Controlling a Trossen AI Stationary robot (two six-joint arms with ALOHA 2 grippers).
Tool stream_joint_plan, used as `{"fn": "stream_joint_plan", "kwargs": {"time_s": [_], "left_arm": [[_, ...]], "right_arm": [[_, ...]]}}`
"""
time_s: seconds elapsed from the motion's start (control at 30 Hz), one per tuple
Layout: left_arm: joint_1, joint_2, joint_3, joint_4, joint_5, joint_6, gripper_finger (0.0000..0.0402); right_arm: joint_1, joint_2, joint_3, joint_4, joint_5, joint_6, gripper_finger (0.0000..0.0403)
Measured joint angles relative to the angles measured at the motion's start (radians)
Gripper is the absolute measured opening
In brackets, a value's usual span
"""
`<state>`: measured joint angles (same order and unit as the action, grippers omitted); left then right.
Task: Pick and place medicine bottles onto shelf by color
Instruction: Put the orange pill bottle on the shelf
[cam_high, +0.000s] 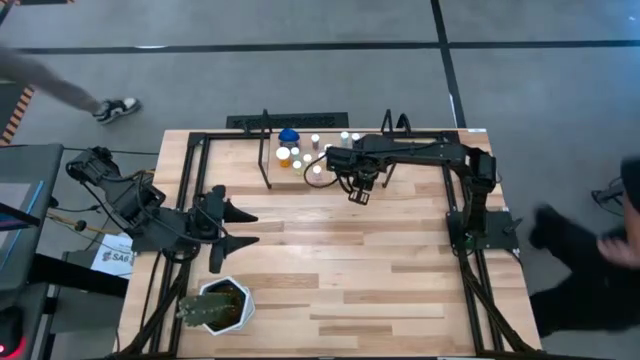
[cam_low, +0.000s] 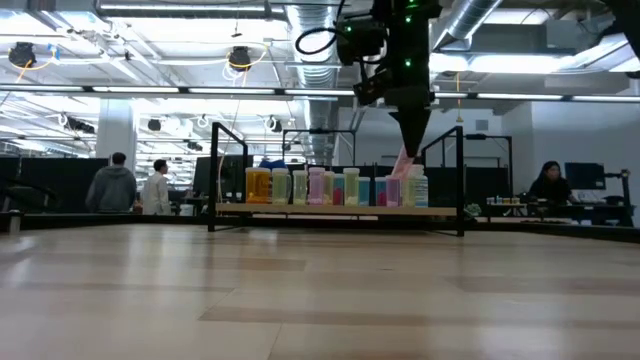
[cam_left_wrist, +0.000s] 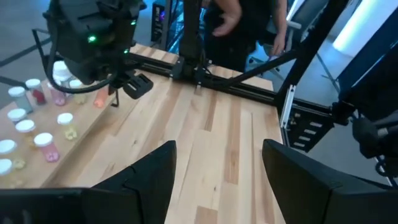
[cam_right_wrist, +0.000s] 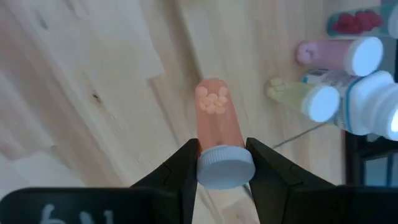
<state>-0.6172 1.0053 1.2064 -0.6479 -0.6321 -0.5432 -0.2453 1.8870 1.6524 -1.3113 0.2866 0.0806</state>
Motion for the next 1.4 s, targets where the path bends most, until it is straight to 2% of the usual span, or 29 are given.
{"fn": "stream_joint_plan", "kwargs": {"time_s": [0.37, 0.87, 1.13, 1.27, 1.4], "left_arm": [[0.0, -0.079, 0.0, -0.04, -0.005, 0.032, 0.0226], [0.0, -0.148, 0.0, -0.107, -0.037, 0.026, 0.0226], [0.0, -0.149, 0.0, -0.131, -0.037, 0.023, 0.0226], [0.0, -0.149, 0.0, -0.13, -0.037, 0.019, 0.0226], [0.0, -0.149, 0.0, -0.13, -0.037, 0.019, 0.0226]], "right_arm": [[-0.041, 0.131, 0.066, -0.079, 0.003, -0.041, 0.014], [-0.074, 0.131, 0.073, -0.053, 0.004, -0.143, 0.0139], [-0.081, 0.131, 0.073, -0.041, 0.003, -0.271, 0.0138], [-0.082, 0.131, 0.073, -0.041, 0.003, -0.282, 0.0138], [-0.085, 0.131, 0.073, -0.037, 0.003, -0.377, 0.014]]}}
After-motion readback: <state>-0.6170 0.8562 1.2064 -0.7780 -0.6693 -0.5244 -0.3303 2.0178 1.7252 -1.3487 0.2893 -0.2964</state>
